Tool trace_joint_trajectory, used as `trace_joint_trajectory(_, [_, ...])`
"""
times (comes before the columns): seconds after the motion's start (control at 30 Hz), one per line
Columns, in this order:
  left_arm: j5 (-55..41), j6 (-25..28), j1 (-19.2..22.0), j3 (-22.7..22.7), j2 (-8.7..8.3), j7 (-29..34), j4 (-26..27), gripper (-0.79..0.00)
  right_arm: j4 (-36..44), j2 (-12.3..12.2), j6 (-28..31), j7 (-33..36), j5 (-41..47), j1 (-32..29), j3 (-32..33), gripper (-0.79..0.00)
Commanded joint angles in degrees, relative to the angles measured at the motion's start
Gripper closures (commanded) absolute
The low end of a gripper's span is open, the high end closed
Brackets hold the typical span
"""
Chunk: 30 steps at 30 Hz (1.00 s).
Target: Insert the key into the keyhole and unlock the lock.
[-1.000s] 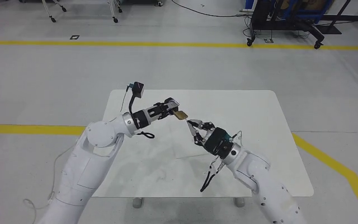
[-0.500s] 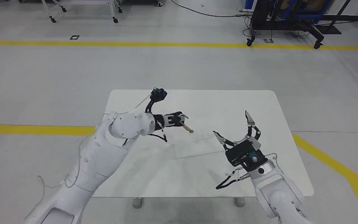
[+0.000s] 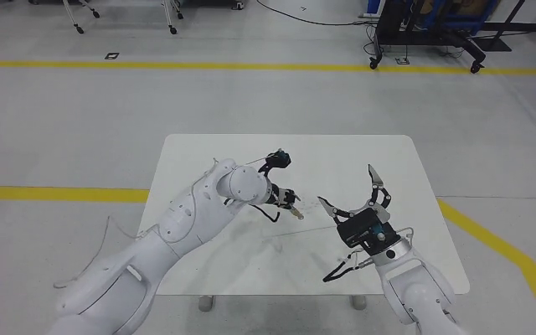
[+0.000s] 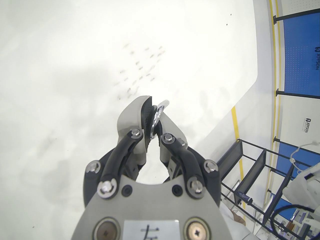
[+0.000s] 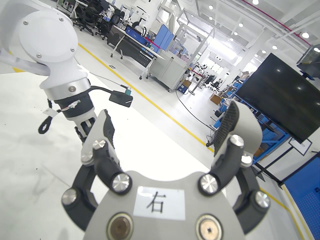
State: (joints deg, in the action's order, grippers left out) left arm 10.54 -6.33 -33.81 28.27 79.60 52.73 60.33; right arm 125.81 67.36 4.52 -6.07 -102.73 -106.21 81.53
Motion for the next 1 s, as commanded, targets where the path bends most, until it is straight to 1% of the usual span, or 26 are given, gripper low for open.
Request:
trace_joint_trajectory(0.0, [-0.2,0.16,0.86,-1.19,1.35,-0.4,-2.59,-0.785,0.0,0.0,0.0,0.0,0.0,0.0,0.0,-0.785])
trace_joint_trajectory(0.1, [-1.7,0.5,1.65,-1.16,2.55,-1.11,-6.14,-0.785,0.0,0.0,0.0,0.0,0.0,0.0,0.0,-0.785])
trace_joint_trajectory(0.23, [-4.63,1.97,2.29,1.11,2.92,-2.63,-9.06,-0.785,0.0,0.0,0.0,0.0,0.0,0.0,0.0,-0.785])
trace_joint_trajectory(0.33, [-5.9,3.89,2.26,4.36,2.14,-5.57,-9.73,-0.785,0.0,0.0,0.0,0.0,0.0,0.0,0.0,-0.785])
trace_joint_trajectory(0.43, [-3.91,6.73,0.85,8.65,0.22,-11.91,-7.4,-0.785,0.0,0.0,0.0,0.0,0.0,0.0,0.0,-0.785])
trace_joint_trajectory(0.47, [-2.12,8.37,-0.61,11.26,-1.03,-16.31,-5.12,-0.785,0.0,0.0,0.0,0.0,0.0,0.0,0.0,-0.785])
trace_joint_trajectory(0.53, [1.11,10.6,-3.32,14.79,-2.83,-21.56,-0.98,-0.785,-0.26,0.06,-0.43,0.44,0.4,0.3,0.05,-0.785])
trace_joint_trajectory(0.57, [3.37,11.88,-5.52,17.15,-3.99,-24.79,2.14,-0.785,-0.27,0.18,-1.4,0.69,1.71,0.68,0.13,-0.785])
trace_joint_trajectory(0.6, [5.74,12.7,-8.01,19.98,-5.17,-28.8,5.76,-0.785,0.14,0.38,-3.79,-0.64,4.07,1.09,0.53,-0.785])
trace_joint_trajectory(0.63, [8.68,13.34,-11.17,23.37,-6.3,-35.68,10.18,-0.785,0.16,0.57,-6.96,-2.64,5.49,1.12,1.33,-0.785])
trace_joint_trajectory(0.67, [13.03,12.93,-15.19,26.33,-7.32,-43.11,14.7,-0.785,0.26,0.79,-11.69,-5.21,5.76,0.82,2.26,-0.785])
trace_joint_trajectory(0.73, [21.54,11.38,-22.8,30.6,-8.92,-52.38,23.81,-0.785,0.47,1.35,-21.62,-11.4,6.25,-0.79,2.95,-0.785])
trace_joint_trajectory(0.77, [27.21,9.52,-26.88,32.76,-9.67,-56.84,28.57,-0.785,0.94,1.7,-26.65,-15.45,7.62,-2.09,3.15,-0.785])
trace_joint_trajectory(0.87, [36.05,5.35,-32.27,35.36,-10.43,-62.78,34.86,-0.785,2.27,2.3,-33.68,-21.99,12.81,-4.7,4.69,-0.785])
trace_joint_trajectory(0.9, [37.71,3.71,-33.5,35.89,-10.52,-63.46,36.05,-0.785,3.2,2.53,-35.44,-24.53,15.81,-5.5,5.54,-0.785])
trace_joint_trajectory(0.97, [37.71,3.71,-33.5,35.89,-10.52,-63.46,36.05,-0.785,3.96,2.95,-38.33,-28.71,20.89,-6.99,7.29,-0.785])
